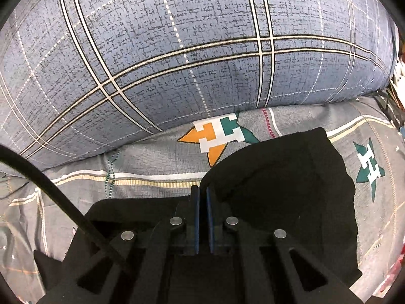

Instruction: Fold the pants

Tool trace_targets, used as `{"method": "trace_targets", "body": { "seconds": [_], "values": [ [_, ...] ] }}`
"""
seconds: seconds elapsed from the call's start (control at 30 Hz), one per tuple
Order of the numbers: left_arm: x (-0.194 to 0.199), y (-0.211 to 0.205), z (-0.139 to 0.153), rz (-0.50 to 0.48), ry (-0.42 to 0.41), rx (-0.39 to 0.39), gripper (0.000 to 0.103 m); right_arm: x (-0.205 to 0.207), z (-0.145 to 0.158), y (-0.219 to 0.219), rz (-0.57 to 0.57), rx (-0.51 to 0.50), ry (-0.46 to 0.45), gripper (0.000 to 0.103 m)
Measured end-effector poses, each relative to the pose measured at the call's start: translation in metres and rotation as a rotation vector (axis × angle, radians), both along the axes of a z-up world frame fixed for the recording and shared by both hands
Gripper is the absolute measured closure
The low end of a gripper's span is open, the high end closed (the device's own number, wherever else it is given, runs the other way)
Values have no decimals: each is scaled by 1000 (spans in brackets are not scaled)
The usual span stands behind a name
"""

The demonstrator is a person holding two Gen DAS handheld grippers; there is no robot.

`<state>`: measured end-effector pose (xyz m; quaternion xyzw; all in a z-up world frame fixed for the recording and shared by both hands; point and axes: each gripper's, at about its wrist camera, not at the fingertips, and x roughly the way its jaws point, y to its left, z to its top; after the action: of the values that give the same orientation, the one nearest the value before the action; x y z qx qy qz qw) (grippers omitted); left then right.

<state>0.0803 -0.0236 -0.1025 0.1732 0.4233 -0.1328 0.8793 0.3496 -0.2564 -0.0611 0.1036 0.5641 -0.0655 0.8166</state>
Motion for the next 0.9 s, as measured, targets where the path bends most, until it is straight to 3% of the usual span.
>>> {"method": "trace_targets", "body": {
  "seconds": [0.07,0.37,0.7,0.77,0.9],
  "values": [
    [0,14,10,18,9,-69,99,-3,4,0,4,11,-17,98],
    [28,72,58,139,-40,-172,99,-17,36,-10,2,97,-113,98],
    [98,126,98,242,-193,-63,99,-78,84,-20,12,218,-224,98],
    [101,135,97,250,-212,-25,99,-99,82,-20,22,243,-233,98],
    [92,149,75,251,-176,-21,99,-144,61,-19,33,306,-216,98]
  ]
}}
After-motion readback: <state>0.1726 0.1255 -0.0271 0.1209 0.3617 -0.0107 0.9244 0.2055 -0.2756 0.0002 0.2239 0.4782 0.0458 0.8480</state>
